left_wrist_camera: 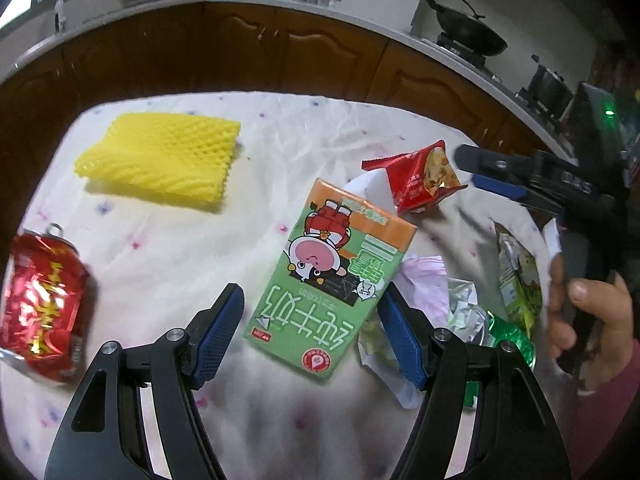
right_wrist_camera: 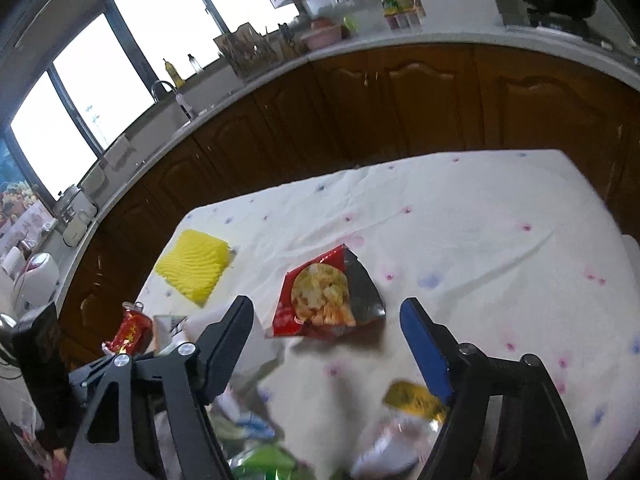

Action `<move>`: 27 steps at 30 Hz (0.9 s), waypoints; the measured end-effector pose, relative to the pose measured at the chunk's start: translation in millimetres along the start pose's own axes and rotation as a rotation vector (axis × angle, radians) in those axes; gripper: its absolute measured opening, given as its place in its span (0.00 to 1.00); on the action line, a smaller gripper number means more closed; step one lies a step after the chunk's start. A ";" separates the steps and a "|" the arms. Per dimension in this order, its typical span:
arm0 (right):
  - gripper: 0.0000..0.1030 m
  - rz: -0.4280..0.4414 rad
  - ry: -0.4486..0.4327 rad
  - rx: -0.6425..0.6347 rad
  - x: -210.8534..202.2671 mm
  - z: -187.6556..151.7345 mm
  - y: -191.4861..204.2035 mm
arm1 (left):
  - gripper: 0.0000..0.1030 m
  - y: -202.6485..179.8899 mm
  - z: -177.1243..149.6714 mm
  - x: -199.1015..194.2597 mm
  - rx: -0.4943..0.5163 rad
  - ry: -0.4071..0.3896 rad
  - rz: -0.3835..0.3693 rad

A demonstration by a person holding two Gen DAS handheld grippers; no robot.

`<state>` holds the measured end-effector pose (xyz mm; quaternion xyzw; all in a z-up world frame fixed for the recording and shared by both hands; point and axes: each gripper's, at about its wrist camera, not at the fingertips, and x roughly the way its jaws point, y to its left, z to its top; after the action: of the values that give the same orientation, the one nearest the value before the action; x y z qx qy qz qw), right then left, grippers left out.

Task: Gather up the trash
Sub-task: 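Grasp the green milk carton with the left tool while the right tool grasps the red chip bag, then lift the carton and chip bag and carry them over the white bin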

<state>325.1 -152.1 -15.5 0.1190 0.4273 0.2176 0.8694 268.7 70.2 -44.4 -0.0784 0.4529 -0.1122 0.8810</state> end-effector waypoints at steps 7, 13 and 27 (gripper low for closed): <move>0.12 0.009 0.064 0.007 27.8 4.7 -6.6 | 0.54 -4.0 -2.8 2.1 0.023 -0.022 -0.003; 0.09 0.045 0.011 -0.006 7.0 -3.9 -3.9 | 0.49 -6.9 -0.2 -12.5 0.023 -0.075 0.000; 0.09 0.059 -0.153 0.019 -101.1 -24.9 -7.8 | 0.48 -60.3 8.6 -76.0 0.043 -0.209 -0.097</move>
<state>252.9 -207.0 36.3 0.1560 0.3579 0.2295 0.8916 225.2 32.9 34.3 -0.0924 0.3518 -0.1555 0.9184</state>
